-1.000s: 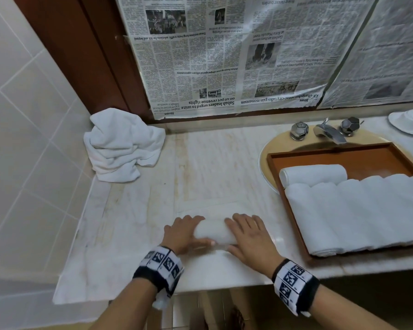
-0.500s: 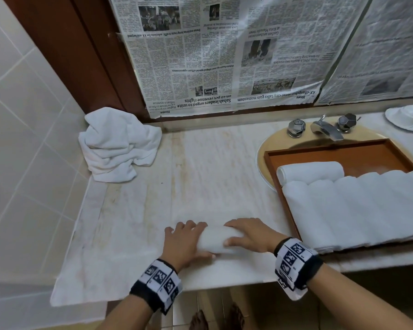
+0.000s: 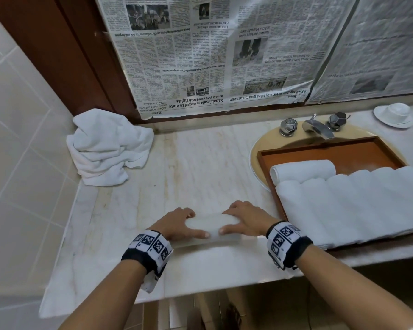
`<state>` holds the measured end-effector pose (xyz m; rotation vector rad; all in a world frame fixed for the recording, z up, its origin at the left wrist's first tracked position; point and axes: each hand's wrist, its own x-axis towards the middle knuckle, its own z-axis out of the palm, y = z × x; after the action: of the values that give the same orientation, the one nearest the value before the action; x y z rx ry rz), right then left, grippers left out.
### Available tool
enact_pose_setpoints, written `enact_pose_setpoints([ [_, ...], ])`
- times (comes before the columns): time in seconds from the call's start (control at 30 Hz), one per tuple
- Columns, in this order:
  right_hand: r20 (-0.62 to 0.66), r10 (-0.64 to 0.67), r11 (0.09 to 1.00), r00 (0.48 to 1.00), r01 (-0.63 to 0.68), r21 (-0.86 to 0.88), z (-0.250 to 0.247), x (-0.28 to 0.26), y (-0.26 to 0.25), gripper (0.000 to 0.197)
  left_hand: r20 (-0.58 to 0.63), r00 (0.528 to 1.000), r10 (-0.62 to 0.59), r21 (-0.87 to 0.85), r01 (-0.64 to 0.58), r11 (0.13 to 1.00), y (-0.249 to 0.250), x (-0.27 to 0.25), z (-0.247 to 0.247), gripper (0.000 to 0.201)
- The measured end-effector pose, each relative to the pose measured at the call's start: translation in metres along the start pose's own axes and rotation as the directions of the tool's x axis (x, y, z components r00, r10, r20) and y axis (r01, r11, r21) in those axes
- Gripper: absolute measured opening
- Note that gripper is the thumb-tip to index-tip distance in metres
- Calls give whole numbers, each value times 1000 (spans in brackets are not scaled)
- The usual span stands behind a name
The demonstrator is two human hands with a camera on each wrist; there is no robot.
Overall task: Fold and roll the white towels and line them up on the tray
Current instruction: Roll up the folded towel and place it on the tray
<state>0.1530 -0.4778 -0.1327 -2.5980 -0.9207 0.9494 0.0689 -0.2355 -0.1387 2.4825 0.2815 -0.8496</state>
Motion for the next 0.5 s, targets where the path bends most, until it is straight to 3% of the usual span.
enact_pose_setpoints([
  [0.23, 30, 163, 969, 986, -165, 183, -9, -1, 9, 94, -38, 999, -38, -30, 37, 999, -5, -7, 0, 82],
  [0.3, 68, 164, 977, 984, -172, 129, -8, -3, 10, 88, -4, 999, -36, -50, 36, 998, -5, -10, -1, 76],
  [0.43, 75, 152, 978, 986, -161, 130, -3, -9, 7, 68, 77, 996, -54, -64, 59, 996, -7, -13, 2, 91],
  [0.5, 86, 136, 978, 987, -147, 145, -2, -13, 7, 62, 108, 993, -46, -62, 53, 997, -9, -14, 5, 88],
])
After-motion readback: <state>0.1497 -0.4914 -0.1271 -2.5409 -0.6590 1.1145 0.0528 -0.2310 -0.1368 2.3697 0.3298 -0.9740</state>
